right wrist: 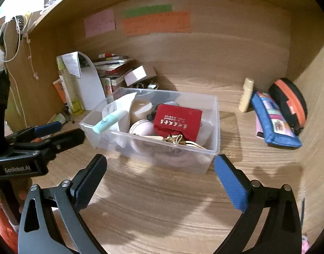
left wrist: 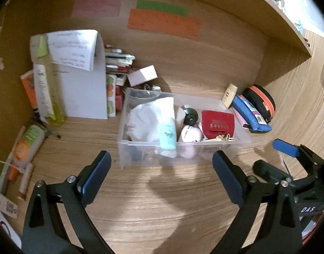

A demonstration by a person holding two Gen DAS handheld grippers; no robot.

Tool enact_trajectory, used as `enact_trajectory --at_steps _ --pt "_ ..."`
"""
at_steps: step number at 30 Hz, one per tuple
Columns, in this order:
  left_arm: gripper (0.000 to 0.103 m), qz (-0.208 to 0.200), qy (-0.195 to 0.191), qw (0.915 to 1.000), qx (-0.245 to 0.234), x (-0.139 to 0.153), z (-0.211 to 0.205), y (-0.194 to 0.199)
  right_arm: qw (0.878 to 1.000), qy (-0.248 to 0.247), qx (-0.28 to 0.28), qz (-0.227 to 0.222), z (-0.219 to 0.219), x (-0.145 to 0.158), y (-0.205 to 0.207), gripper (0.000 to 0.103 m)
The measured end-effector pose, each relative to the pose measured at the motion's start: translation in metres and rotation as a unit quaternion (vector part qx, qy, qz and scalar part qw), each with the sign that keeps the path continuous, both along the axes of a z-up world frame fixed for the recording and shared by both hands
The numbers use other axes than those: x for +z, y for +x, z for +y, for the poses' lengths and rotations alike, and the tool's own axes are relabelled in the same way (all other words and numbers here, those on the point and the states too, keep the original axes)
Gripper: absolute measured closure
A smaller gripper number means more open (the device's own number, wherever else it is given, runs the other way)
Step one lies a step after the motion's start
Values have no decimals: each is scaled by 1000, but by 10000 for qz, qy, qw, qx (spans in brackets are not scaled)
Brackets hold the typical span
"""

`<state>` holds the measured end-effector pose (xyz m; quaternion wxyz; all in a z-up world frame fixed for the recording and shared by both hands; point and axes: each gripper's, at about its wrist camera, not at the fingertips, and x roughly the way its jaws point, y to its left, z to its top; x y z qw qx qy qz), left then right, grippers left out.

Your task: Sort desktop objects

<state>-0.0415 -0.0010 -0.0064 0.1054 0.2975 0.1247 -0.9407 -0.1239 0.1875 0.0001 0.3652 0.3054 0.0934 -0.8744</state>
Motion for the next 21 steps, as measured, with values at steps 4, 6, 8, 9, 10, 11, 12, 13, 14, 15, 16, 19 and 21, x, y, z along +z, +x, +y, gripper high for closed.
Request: enact_trajectory --at_steps 4,6,8,9,10,11,12,13,14,15,16,19,21 --pt "4 127 -232 9994 201 8 3 15 9998 -119 -56 167 11 9 11 2" --pt "4 196 -331 9989 281 10 5 21 9995 -161 -89 259 15 13 17 1" --pt "4 262 -411 9983 312 12 8 26 9991 -183 -113 366 19 15 22 0" --pt "4 273 -452 9980 335 12 10 27 9989 -192 -121 417 21 16 25 0" --pt "4 273 -511 9976 374 12 11 28 9987 -202 -120 453 22 16 27 0" --pt "4 287 -587 9970 413 13 13 29 9985 -209 -127 488 24 17 29 0" --pt "4 301 -634 9966 422 13 15 30 9985 -205 -127 501 24 17 30 0" --pt "4 301 -672 9964 416 13 16 30 9984 -202 -122 511 24 18 31 0" --pt "4 301 -699 9962 416 12 18 30 9984 -200 -117 520 25 18 33 0" --pt "4 299 -705 9962 411 12 18 30 9983 -196 -116 531 26 18 33 0" --pt "4 293 -697 9963 401 11 19 30 9983 -194 -119 535 26 17 34 0" --pt "4 260 -673 9967 374 9 19 29 9983 -186 -121 535 26 17 35 0" --pt "4 242 -684 9967 373 8 19 28 9983 -182 -113 538 27 18 34 0"
